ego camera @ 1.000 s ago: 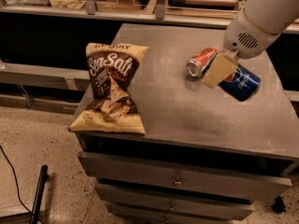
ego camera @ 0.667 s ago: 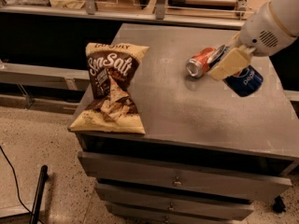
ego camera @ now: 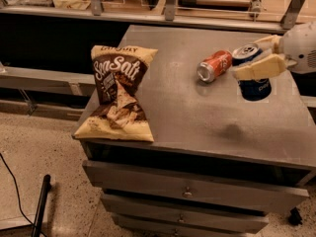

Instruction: Place pepsi can upright

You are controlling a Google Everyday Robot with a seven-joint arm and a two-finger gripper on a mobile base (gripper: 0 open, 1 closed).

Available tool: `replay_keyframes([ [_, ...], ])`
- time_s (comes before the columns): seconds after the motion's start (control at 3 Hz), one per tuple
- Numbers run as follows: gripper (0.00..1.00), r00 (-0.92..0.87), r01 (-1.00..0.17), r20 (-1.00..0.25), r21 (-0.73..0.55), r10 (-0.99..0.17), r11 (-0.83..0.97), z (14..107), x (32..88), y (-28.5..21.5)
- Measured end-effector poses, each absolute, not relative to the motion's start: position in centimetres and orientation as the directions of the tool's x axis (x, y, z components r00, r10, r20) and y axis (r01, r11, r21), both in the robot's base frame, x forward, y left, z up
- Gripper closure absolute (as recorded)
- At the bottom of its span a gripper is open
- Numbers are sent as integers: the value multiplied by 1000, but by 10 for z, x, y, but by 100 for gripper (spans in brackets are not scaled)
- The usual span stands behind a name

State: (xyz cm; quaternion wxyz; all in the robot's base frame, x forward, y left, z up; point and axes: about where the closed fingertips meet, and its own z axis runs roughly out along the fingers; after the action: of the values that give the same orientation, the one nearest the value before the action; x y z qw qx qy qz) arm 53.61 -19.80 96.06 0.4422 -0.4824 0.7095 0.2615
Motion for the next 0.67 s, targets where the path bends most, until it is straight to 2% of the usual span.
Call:
replay_keyframes([
  [0.67,100,-29,-949,-988,-20,-149,315,984,523,-201],
])
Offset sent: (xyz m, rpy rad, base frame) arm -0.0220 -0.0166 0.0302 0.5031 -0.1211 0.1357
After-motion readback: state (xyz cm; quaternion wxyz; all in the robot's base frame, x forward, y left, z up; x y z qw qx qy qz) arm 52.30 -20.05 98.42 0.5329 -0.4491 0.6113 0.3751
